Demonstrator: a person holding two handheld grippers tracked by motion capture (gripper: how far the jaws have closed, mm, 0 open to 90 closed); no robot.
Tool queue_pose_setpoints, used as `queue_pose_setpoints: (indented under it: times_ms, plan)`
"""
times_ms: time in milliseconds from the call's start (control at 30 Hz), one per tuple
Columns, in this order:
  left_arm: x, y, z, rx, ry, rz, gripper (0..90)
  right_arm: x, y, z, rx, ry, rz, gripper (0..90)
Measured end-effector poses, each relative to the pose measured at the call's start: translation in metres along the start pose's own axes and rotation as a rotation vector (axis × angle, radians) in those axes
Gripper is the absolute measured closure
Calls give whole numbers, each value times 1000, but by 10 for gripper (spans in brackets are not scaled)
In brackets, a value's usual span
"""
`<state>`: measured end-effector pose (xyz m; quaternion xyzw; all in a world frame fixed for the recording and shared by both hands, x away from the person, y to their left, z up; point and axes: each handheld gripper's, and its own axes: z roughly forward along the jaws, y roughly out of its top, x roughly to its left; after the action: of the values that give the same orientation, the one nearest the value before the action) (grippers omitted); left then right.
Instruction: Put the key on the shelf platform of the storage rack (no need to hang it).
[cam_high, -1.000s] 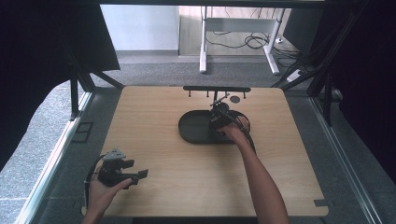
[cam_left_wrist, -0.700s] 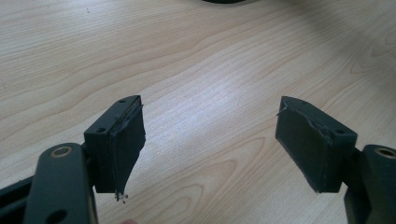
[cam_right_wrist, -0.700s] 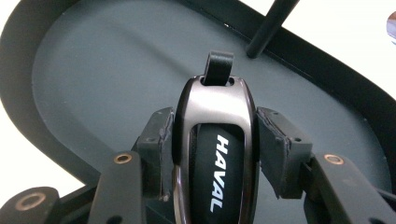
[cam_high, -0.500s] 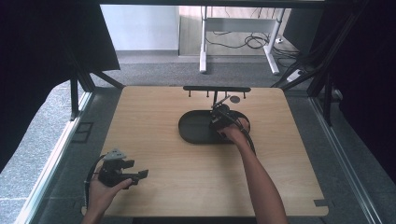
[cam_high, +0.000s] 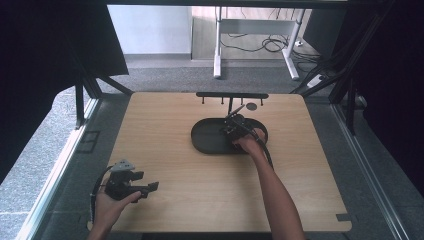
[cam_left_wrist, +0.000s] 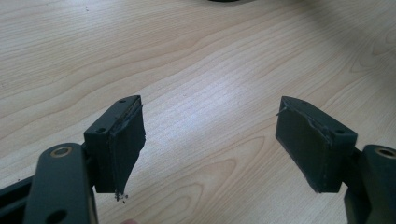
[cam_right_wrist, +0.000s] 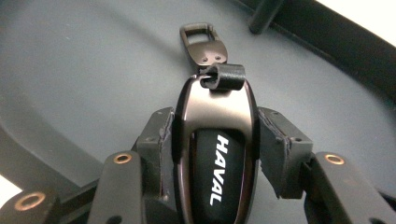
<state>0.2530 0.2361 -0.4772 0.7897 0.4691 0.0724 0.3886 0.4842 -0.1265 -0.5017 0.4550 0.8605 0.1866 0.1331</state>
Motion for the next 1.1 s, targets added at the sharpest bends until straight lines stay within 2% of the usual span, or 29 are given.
queue_pose_setpoints:
  times_ms: [400,533,767,1100]
  plan:
    - [0,0,1,8,1,0,242,-1,-1,8,16,-9,9,482]
    - [0,0,1,8,0,0,242,0,-1,5,7,-27,8,440]
    - [-1,0,2,12,0,6,242,7,-2,-14,-53,-44,-19,400]
    - [-3,0,3,13,1,7,242,14,-14,-53,-141,12,-65,406]
